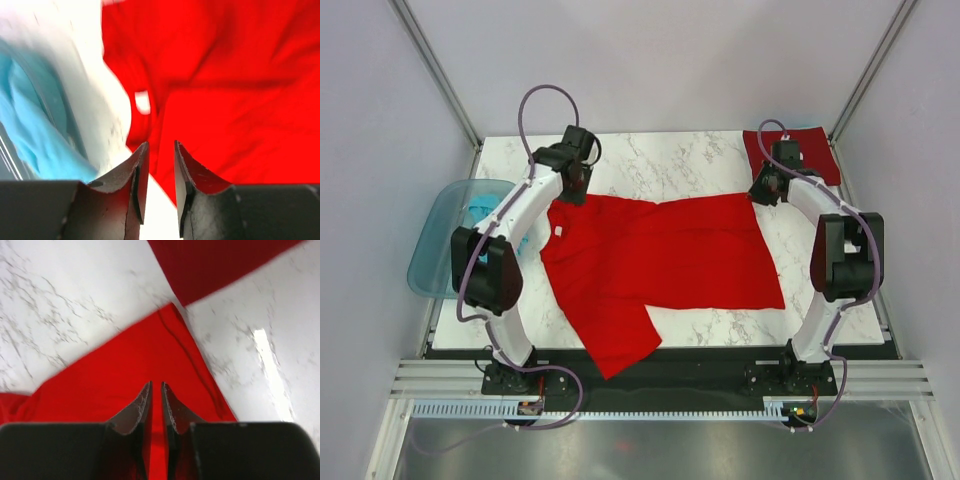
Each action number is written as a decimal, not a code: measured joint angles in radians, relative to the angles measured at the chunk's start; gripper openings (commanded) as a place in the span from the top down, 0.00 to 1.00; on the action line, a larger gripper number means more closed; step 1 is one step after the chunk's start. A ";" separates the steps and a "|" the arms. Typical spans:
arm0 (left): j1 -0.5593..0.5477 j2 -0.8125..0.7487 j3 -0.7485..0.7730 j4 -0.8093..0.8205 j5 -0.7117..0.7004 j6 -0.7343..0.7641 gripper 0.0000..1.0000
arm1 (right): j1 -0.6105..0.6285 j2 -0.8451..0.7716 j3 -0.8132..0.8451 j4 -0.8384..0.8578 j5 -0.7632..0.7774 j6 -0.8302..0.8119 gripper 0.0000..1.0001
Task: Fold and stack the t-shirts
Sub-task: Fold the tshirt
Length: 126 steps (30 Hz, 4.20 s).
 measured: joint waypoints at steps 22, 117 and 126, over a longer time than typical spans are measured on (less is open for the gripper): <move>0.069 0.603 0.483 0.031 -0.087 -0.072 0.67 | 0.041 0.264 0.181 0.116 0.103 -0.105 0.83; 0.109 0.364 0.272 0.264 0.214 -0.204 0.70 | 0.106 0.107 0.076 -0.027 0.291 0.023 0.72; 0.124 0.564 0.412 0.264 0.161 -0.204 0.67 | 0.111 0.151 0.086 -0.030 0.324 0.016 0.72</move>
